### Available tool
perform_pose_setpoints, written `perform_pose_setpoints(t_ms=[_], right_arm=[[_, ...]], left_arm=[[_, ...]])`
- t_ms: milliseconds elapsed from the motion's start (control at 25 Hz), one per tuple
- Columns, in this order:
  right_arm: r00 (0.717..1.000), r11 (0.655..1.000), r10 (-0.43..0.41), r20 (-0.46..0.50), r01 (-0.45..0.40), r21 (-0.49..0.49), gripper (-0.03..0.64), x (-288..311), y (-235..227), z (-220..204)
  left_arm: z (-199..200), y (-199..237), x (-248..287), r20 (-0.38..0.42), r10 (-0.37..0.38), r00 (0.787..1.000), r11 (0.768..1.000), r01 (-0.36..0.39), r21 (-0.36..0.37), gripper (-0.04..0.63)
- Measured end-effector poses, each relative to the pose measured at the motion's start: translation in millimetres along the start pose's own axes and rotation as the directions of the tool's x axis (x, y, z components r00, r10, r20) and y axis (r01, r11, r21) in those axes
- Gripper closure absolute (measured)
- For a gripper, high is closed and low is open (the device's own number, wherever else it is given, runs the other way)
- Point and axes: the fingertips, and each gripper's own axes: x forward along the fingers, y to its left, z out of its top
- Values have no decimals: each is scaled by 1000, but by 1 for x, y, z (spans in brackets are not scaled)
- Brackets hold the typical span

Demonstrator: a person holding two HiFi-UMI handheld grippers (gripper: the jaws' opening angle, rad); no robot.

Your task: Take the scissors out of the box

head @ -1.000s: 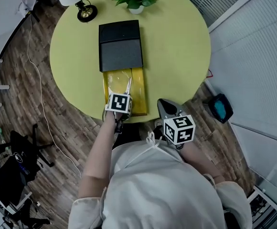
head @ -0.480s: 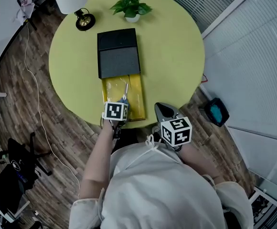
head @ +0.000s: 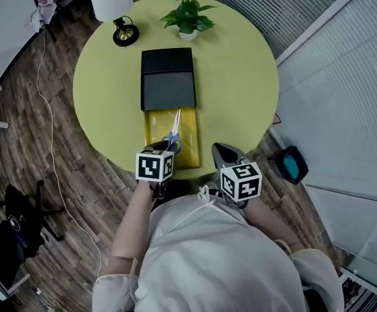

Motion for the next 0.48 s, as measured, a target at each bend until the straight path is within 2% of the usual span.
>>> perform_pose_setpoints(t_ms=[120,240,360,480], right_arm=[[1000,1000,0,19,0,-17,618,-1,2,11],[998,999,1,57,1,-34,618,-2,6,27],[994,999,6,109,-1,-47,618,-3,11,48],[988,998,20,155,-10,-60,618,-4,19,72]], left_arm=[[19,-5,-22,97,-2,995,1000,2,-2,505],[39,-8,-45,198,1,980,1000,0,-5,505],[63,-10,-73,314,8,949,1000,-8,-3,505],[92,-10,-104,430,23,902,999,-33,16,505]])
